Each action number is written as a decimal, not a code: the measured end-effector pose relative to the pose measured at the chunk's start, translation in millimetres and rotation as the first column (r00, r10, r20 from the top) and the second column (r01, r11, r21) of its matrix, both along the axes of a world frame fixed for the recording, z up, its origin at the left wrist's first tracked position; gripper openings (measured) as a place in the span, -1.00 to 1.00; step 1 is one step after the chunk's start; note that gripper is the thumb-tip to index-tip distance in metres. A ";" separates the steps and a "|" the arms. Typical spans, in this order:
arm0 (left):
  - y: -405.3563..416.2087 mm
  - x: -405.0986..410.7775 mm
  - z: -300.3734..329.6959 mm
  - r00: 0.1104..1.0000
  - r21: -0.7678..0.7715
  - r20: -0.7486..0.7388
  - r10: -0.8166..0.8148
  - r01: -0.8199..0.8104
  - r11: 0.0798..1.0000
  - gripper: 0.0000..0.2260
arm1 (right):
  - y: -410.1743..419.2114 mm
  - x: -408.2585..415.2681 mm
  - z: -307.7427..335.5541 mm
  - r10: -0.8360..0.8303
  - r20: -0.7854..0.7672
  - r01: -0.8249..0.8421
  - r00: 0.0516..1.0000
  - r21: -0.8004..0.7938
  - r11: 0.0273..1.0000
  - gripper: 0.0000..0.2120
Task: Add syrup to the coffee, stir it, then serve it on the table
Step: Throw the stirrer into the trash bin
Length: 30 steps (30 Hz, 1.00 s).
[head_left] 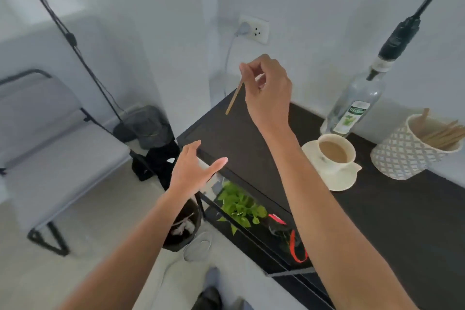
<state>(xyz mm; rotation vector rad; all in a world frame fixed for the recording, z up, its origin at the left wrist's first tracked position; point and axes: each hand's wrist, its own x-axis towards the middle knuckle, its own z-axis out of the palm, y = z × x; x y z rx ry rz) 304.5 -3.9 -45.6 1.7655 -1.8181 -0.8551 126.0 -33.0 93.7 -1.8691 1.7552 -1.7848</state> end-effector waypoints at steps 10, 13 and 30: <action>26.4 151.5 -60.5 0.942 0.137 0.024 0.336 -0.336 0.932 -0.11 | -40.5 184.6 -90.3 0.265 0.044 -0.268 0.963 0.205 0.941 -0.78; 28.2 190.6 -85.9 0.932 0.211 0.022 0.361 -0.357 0.910 -0.09 | -48.0 225.3 -128.4 0.294 0.032 -0.291 0.955 0.288 0.913 -0.79; 27.4 261.3 -258.7 0.894 0.577 0.077 0.441 -0.401 0.712 -0.04 | -30.3 291.1 -373.7 0.243 0.062 -0.198 0.968 0.784 0.589 -0.85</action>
